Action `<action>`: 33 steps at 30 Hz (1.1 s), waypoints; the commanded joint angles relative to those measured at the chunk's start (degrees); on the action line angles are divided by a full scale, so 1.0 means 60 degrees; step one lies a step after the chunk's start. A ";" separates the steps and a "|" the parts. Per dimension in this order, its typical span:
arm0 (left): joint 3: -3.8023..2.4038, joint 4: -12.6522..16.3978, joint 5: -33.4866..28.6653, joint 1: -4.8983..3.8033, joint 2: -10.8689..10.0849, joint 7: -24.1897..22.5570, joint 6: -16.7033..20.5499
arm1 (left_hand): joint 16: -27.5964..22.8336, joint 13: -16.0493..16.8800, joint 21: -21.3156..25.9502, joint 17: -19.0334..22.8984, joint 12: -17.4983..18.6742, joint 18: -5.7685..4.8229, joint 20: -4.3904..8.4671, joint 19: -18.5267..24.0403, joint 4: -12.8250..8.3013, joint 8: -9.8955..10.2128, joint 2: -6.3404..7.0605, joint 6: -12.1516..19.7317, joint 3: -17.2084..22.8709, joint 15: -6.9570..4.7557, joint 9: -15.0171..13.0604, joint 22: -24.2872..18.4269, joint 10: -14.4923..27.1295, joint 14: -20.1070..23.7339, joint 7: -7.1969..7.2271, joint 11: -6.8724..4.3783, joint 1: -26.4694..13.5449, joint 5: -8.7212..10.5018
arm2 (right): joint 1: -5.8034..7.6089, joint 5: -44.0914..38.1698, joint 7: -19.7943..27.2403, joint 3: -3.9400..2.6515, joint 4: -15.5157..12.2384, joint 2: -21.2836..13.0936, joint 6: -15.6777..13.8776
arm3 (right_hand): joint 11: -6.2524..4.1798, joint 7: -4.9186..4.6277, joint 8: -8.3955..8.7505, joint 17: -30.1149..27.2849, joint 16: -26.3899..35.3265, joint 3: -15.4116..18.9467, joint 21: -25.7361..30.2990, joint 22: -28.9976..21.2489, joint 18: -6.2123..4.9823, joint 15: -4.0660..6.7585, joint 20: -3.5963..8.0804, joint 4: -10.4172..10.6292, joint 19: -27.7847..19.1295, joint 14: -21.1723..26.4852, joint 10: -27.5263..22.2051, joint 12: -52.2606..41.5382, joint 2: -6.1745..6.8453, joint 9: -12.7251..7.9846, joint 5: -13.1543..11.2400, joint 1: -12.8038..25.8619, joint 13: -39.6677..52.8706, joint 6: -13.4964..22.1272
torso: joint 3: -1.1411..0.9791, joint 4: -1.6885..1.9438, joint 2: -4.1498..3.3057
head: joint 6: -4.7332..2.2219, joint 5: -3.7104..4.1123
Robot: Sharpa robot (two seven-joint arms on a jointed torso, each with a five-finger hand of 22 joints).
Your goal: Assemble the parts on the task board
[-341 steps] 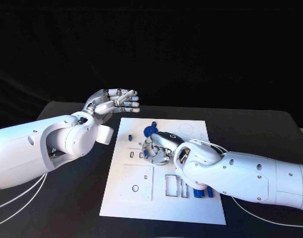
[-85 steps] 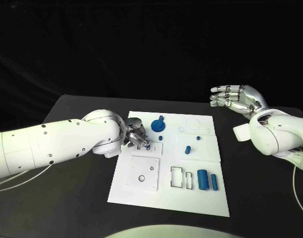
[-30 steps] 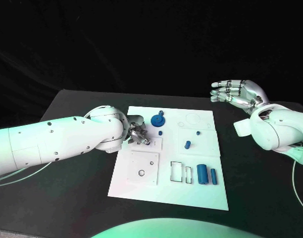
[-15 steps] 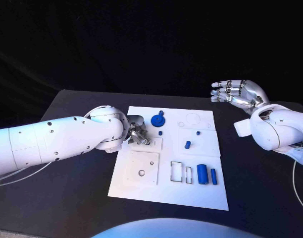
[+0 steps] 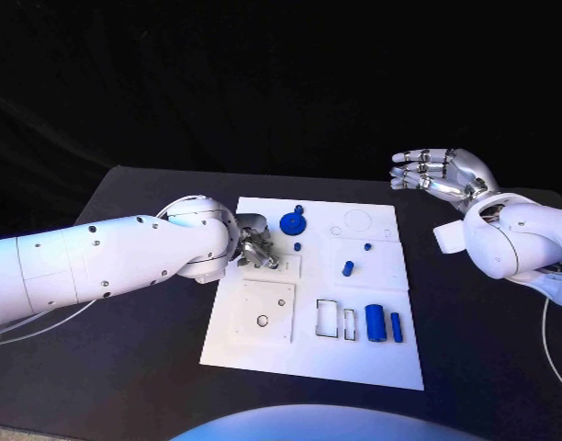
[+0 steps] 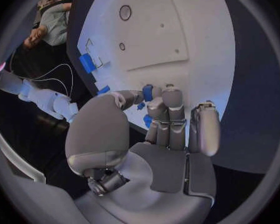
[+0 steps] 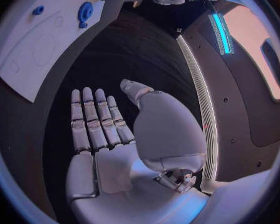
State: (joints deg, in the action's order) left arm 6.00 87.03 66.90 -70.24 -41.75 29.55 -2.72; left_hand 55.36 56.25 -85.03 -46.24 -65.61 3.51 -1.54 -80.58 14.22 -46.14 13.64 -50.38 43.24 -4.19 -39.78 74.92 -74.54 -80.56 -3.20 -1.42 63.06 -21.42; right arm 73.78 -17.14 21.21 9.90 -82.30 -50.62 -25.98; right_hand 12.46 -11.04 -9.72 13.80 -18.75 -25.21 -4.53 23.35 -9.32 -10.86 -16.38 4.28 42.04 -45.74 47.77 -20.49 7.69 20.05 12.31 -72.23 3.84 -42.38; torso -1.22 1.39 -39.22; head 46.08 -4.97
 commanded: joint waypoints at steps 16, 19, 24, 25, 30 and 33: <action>0.0017 -0.0075 -0.0104 0.0017 0.0052 0.0067 -0.0364 | 0.0020 0.0016 0.0020 -0.0023 -0.0100 -0.0092 -0.0040 -0.0042 -0.1389 -0.0135 -0.0074 0.0065 0.1155 -0.0133 -0.0072 0.0326 -0.0129 -0.0001 0.0197 -0.0085 -0.0962 0.0147 | -0.0006 -0.0005 0.0037 -0.0001 -0.0017 -0.0035 0.0095 | 0.0070 -0.0891 0.0039 -0.0021 0.0034 0.0054 -0.0036 -0.0013 -0.0059 0.0002 -0.0012 -0.0011 0.0091 0.0077 -0.0029 -0.0048 -0.0052 -0.0020 0.0060 0.0029 -0.0015 -0.0031 | -0.0001 0.0006 -0.0005 | 0.0032 0.0036; 0.0017 -0.0093 -0.0111 0.0017 0.0061 0.0067 -0.0366 | 0.0016 0.0025 0.0023 -0.0019 -0.0107 -0.0091 -0.0040 -0.0040 -0.1371 -0.0133 -0.0074 0.0062 0.1130 -0.0133 -0.0069 0.0322 -0.0132 0.0000 0.0199 -0.0086 -0.0977 0.0148 | -0.0007 -0.0003 0.0037 -0.0001 -0.0017 -0.0036 0.0099 | 0.0070 -0.0891 0.0039 -0.0021 0.0034 0.0054 -0.0036 -0.0013 -0.0059 0.0002 -0.0012 -0.0011 0.0091 0.0077 -0.0029 -0.0048 -0.0052 -0.0020 0.0060 0.0029 -0.0015 -0.0031 | 0.0005 0.0001 0.0003 | 0.0045 0.0037; 0.0017 -0.0141 -0.0128 0.0017 0.0100 0.0065 -0.0360 | 0.0021 0.0040 0.0026 -0.0025 -0.0127 -0.0094 -0.0037 -0.0049 -0.1240 -0.0119 -0.0049 0.0034 0.0955 -0.0138 -0.0045 0.0331 -0.0129 0.0001 0.0209 -0.0094 -0.1084 0.0169 | -0.0007 0.0000 0.0037 -0.0001 -0.0016 -0.0038 0.0102 | 0.0070 -0.0891 0.0039 -0.0021 0.0034 0.0054 -0.0036 -0.0013 -0.0059 0.0002 -0.0012 -0.0011 0.0091 0.0077 -0.0029 -0.0048 -0.0052 -0.0020 0.0060 0.0029 -0.0015 -0.0031 | 0.0007 -0.0002 -0.0011 | 0.0036 0.0062; 0.0017 -0.0150 -0.0131 0.0017 0.0108 0.0064 -0.0358 | 0.0020 0.0042 0.0029 -0.0024 -0.0131 -0.0093 -0.0036 -0.0048 -0.1202 -0.0117 -0.0047 0.0024 0.0911 -0.0139 -0.0039 0.0329 -0.0129 0.0001 0.0211 -0.0095 -0.1111 0.0174 | -0.0007 0.0001 0.0037 -0.0001 -0.0017 -0.0038 0.0103 | 0.0070 -0.0891 0.0039 -0.0021 0.0034 0.0054 -0.0036 -0.0013 -0.0059 0.0002 -0.0012 -0.0011 0.0091 0.0077 -0.0029 -0.0048 -0.0052 -0.0020 0.0060 0.0029 -0.0015 -0.0031 | 0.0009 -0.0002 -0.0009 | 0.0043 0.0066; 0.0017 -0.0174 -0.0144 0.0018 0.0130 0.0061 -0.0348 | 0.0025 0.0066 0.0029 -0.0032 -0.0167 -0.0098 -0.0032 -0.0067 -0.0967 -0.0101 -0.0055 -0.0038 0.0602 -0.0144 -0.0001 0.0350 -0.0137 0.0000 0.0221 -0.0102 -0.1260 0.0184 | -0.0007 0.0002 0.0037 -0.0001 -0.0020 -0.0042 0.0103 | 0.0073 -0.0894 0.0042 -0.0036 0.0047 0.0068 -0.0032 -0.0026 -0.0053 -0.0005 -0.0013 -0.0005 0.0102 0.0108 -0.0041 -0.0050 -0.0056 -0.0029 0.0066 0.0033 -0.0016 -0.0030 | 0.0006 -0.0002 -0.0006 | 0.0051 0.0073; 0.0018 -0.0188 -0.0149 0.0018 0.0140 0.0060 -0.0349 | 0.0029 0.0075 0.0036 -0.0038 -0.0184 -0.0098 -0.0030 -0.0068 -0.0832 -0.0093 -0.0061 -0.0070 0.0380 -0.0146 0.0020 0.0348 -0.0137 0.0000 0.0223 -0.0103 -0.1328 0.0191 | -0.0007 0.0002 0.0037 -0.0001 -0.0022 -0.0044 0.0104 | 0.0073 -0.0894 0.0042 -0.0036 0.0047 0.0068 -0.0032 -0.0026 -0.0053 -0.0005 -0.0013 -0.0005 0.0102 0.0108 -0.0041 -0.0050 -0.0056 -0.0029 0.0066 0.0033 -0.0016 -0.0030 | 0.0006 0.0004 -0.0001 | 0.0052 0.0083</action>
State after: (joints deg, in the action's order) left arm 5.95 85.88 66.51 -70.31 -41.11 29.67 -3.52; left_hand 55.36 56.61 -85.03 -46.38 -66.34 3.51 -1.65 -80.68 9.12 -46.79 13.30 -50.42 45.95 -4.60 -39.71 74.92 -74.97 -80.56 -1.70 -1.85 55.61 -20.48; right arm 73.77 -17.08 21.18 9.90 -82.36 -50.88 -25.99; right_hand 12.67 -11.04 -9.72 13.63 -18.75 -25.22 -4.53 23.24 -9.33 -10.85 -16.60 4.28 42.25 -45.32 47.56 -20.49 7.69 19.93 12.31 -72.23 3.79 -42.38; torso -1.16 1.37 -39.26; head 46.37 -4.53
